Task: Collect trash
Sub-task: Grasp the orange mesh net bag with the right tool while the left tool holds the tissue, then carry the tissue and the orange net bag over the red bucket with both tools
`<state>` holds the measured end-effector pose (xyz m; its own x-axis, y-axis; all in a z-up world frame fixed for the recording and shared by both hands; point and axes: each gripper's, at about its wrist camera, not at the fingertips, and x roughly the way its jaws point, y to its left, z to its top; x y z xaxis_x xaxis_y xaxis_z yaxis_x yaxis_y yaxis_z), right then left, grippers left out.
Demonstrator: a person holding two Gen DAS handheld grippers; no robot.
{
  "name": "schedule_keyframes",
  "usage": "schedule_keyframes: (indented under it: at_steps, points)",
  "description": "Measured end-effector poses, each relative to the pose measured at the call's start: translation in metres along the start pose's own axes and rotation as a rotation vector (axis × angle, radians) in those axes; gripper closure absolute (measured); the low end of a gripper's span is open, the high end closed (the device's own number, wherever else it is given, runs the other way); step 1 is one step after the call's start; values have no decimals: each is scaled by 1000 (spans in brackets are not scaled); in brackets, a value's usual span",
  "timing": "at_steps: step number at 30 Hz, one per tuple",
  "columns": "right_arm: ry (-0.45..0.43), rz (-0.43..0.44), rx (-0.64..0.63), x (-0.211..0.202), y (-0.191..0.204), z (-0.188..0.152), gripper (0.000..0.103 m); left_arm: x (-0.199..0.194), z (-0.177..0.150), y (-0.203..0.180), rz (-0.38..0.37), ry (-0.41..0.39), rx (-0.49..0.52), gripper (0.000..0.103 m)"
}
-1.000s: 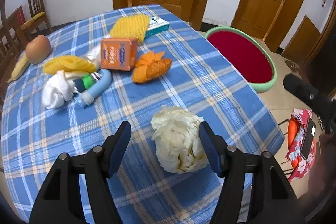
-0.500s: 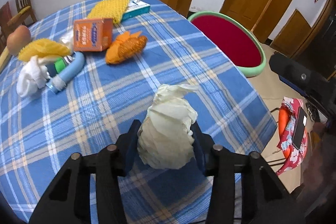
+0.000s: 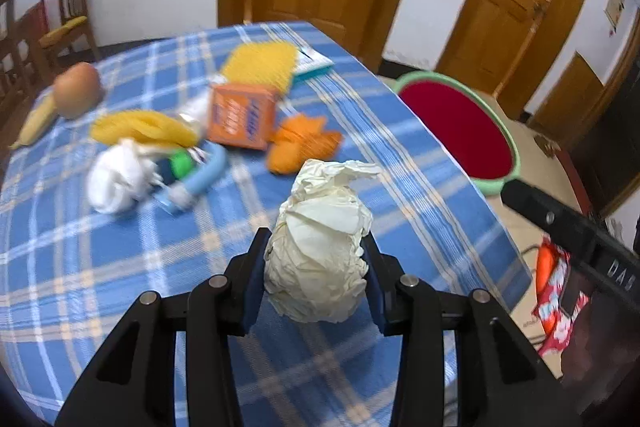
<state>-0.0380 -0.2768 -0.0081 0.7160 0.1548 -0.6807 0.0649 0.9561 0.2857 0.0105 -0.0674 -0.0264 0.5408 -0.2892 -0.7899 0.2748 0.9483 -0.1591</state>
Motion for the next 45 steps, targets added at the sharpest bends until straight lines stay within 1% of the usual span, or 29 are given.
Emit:
schedule_keyframes:
  at_steps: [8,13,17,22,29,31,34,36,38,45]
  points:
    - [20,22,-58,16,27,8,32,-16,22,45,89,-79,-81,60]
    - [41,46,-86,31,46,11,32,-24,28,72,139,-121,-147,60]
    - [62,63,-101,46,61,13,32,-25,27,89,154,-130,-184,60]
    - [94,53,-138,68,82,14,32,-23,25,103,182,-133,-202,60]
    - [120,51,-148,96,99,17,32,-20,22,117,182,-130,-228,60]
    - [124,50,-145,102,101,18,35,-20,22,120,179,-129,-234,60]
    - [141,56,-131,112,103,19,44,-19,21,122,171,-129,-236,60]
    - [161,57,-124,120,102,19,59,-19,20,123,163,-128,-238,60]
    - [176,59,-111,125,101,17,64,-19,20,125,160,-127,-238,60]
    - [181,98,-69,126,92,15,72,-20,22,122,145,-132,-233,60]
